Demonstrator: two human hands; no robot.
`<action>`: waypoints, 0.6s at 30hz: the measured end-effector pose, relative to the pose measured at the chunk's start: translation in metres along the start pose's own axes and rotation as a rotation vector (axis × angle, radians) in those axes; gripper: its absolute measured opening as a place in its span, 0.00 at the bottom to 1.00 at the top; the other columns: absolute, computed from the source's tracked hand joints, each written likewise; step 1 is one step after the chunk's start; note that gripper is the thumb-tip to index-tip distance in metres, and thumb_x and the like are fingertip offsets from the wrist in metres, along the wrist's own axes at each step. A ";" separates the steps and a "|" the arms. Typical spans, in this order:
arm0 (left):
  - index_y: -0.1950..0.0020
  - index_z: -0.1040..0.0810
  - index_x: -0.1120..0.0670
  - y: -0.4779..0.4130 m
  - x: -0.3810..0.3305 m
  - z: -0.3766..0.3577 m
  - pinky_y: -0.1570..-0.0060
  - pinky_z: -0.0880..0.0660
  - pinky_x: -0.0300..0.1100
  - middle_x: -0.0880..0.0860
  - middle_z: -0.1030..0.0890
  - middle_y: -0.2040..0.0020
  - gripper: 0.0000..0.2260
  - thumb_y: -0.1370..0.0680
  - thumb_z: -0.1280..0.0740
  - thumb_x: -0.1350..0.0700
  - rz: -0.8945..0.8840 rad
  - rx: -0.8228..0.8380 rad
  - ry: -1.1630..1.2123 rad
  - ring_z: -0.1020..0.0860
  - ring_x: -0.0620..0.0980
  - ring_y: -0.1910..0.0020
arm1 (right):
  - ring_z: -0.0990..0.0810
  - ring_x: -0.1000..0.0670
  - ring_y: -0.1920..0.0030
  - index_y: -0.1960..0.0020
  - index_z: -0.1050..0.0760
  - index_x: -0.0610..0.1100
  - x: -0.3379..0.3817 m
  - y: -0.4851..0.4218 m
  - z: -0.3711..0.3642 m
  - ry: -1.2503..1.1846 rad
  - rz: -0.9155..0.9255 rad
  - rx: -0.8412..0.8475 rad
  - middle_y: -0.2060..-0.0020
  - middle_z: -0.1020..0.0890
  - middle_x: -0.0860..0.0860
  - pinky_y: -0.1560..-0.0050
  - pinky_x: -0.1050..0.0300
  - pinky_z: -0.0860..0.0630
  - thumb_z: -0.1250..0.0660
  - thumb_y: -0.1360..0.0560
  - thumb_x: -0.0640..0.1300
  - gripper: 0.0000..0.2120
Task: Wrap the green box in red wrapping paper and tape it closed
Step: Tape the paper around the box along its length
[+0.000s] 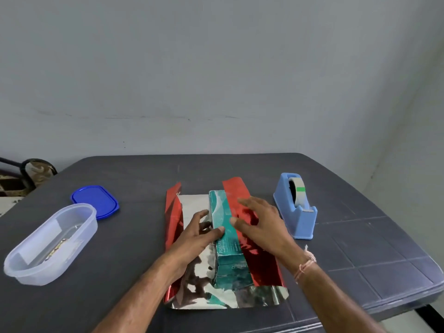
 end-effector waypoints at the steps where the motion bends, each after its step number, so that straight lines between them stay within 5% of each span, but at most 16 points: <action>1: 0.28 0.30 0.43 0.000 0.002 0.002 0.47 0.24 0.37 0.44 0.18 0.39 0.26 0.24 0.26 0.46 0.004 -0.014 0.002 0.16 0.40 0.46 | 0.30 0.49 0.28 0.27 0.30 0.61 0.008 -0.003 -0.005 0.076 0.004 0.078 0.29 0.27 0.58 0.31 0.41 0.29 0.36 0.34 0.77 0.39; 4: 0.32 0.24 0.49 0.002 -0.004 0.021 0.54 0.19 0.40 0.51 0.17 0.39 0.25 0.27 0.25 0.43 -0.038 -0.139 -0.039 0.15 0.48 0.47 | 0.40 0.47 0.23 0.26 0.33 0.64 0.016 -0.003 -0.016 0.226 -0.037 0.240 0.24 0.34 0.58 0.28 0.38 0.33 0.32 0.32 0.74 0.37; 6: 0.36 0.21 0.50 0.008 -0.017 0.045 0.57 0.19 0.40 0.50 0.17 0.40 0.21 0.26 0.24 0.46 -0.197 -0.335 -0.298 0.16 0.49 0.50 | 0.42 0.47 0.22 0.25 0.34 0.65 0.017 -0.002 -0.015 0.232 -0.043 0.242 0.23 0.37 0.58 0.28 0.38 0.34 0.31 0.31 0.72 0.36; 8: 0.37 0.20 0.47 0.015 -0.026 0.070 0.46 0.24 0.47 0.48 0.20 0.36 0.24 0.30 0.21 0.42 -0.290 -0.603 -0.802 0.21 0.52 0.42 | 0.43 0.47 0.22 0.25 0.34 0.65 0.018 -0.001 -0.014 0.249 -0.048 0.249 0.22 0.37 0.58 0.28 0.37 0.34 0.32 0.30 0.72 0.36; 10: 0.31 0.25 0.48 0.019 -0.020 0.092 0.36 0.32 0.58 0.54 0.30 0.25 0.37 0.37 0.18 0.38 -0.168 -0.790 -1.037 0.32 0.61 0.30 | 0.43 0.47 0.22 0.25 0.35 0.65 0.019 0.000 -0.014 0.271 -0.053 0.266 0.22 0.38 0.58 0.28 0.36 0.34 0.32 0.30 0.73 0.37; 13: 0.23 0.38 0.52 0.021 0.001 0.119 0.32 0.34 0.62 0.60 0.37 0.22 0.52 0.39 0.19 0.35 0.111 -0.783 -0.887 0.37 0.64 0.25 | 0.42 0.47 0.22 0.25 0.35 0.66 0.019 -0.001 -0.013 0.281 -0.058 0.265 0.22 0.38 0.59 0.29 0.36 0.34 0.32 0.31 0.73 0.37; 18: 0.23 0.36 0.59 0.016 0.015 0.147 0.36 0.28 0.54 0.58 0.29 0.27 0.45 0.32 0.20 0.41 0.144 -0.739 -0.668 0.28 0.60 0.29 | 0.41 0.46 0.23 0.25 0.35 0.66 0.020 -0.001 -0.012 0.278 -0.056 0.263 0.22 0.38 0.58 0.29 0.36 0.34 0.32 0.31 0.73 0.37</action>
Point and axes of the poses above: each hand's wrist, its own y-axis away from the middle knuckle, its own z-axis out of the back of the hand, x = y × z, the point moved 6 cm from there along -y, towards the middle knuckle
